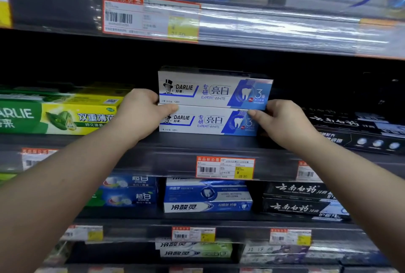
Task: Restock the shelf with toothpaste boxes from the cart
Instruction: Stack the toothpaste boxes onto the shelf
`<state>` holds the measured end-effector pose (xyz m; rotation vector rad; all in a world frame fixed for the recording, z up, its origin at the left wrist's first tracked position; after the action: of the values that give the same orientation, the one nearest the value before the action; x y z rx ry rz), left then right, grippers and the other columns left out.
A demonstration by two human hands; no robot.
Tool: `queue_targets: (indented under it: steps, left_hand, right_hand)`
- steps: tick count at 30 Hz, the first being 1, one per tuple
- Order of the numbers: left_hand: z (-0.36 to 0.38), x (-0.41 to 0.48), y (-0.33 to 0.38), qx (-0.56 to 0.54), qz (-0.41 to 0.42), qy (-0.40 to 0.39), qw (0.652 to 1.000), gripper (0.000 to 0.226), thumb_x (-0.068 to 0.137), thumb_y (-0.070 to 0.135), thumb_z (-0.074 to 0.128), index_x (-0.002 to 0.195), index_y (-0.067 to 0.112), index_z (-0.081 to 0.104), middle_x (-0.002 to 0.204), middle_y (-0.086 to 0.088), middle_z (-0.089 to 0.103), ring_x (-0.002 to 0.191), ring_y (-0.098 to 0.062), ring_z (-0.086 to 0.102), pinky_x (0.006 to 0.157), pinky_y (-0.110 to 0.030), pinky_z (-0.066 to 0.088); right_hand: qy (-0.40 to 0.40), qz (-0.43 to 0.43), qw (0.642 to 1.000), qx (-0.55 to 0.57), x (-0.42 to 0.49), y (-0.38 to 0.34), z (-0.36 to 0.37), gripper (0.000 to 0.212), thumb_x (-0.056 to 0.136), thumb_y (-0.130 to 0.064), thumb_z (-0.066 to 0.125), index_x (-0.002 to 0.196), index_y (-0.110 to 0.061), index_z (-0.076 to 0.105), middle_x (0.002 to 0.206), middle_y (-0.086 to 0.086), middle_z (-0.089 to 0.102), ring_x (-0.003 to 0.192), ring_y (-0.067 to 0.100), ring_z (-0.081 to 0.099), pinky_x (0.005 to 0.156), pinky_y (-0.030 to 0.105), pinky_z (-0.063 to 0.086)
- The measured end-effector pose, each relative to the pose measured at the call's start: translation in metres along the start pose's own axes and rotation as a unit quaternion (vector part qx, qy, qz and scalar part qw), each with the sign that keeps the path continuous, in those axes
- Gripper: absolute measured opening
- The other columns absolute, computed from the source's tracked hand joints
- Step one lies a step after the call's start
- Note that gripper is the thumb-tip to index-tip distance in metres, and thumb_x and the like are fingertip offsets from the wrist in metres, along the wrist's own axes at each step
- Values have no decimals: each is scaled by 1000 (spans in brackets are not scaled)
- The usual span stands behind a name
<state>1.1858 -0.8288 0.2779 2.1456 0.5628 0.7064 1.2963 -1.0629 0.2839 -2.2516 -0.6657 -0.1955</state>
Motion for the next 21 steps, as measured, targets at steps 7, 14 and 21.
queue_targets:
  steps: [7, 14, 21]
  left_hand:
    - [2, 2, 0, -47, -22, -14, 999, 21, 82, 23, 68, 92, 4, 68, 97, -11, 71, 90, -27, 67, 85, -46, 55]
    - [5, 6, 3, -71, -38, -13, 997, 17, 83, 20, 67, 93, 6, 67, 100, -13, 70, 90, -27, 67, 87, -44, 55]
    - [1, 0, 6, -30, -27, -29, 999, 27, 81, 23, 69, 103, 8, 63, 109, -9, 68, 97, -25, 63, 88, -37, 51]
  right_hand:
    - [-24, 11, 1000, -7, 5, -3, 1, 30, 91, -35, 52, 108, -11, 58, 93, 0, 59, 65, 1, 51, 52, 17, 38]
    - [-13, 17, 1000, 2, 8, -3, 4, 33, 91, -34, 53, 112, -9, 59, 109, 7, 65, 88, 16, 59, 73, 28, 48]
    - [-28, 31, 999, -2, 5, -6, 1, 36, 88, -34, 57, 116, -11, 58, 112, 8, 65, 96, 22, 60, 78, 26, 44]
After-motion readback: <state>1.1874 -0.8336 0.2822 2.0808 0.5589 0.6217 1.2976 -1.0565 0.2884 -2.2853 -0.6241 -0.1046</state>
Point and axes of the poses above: each hand's wrist, its own x-axis towards the middle knuckle, its own z-axis out of the palm, y = z × x, the point moved 3 cm from there along x, towards the middle knuckle
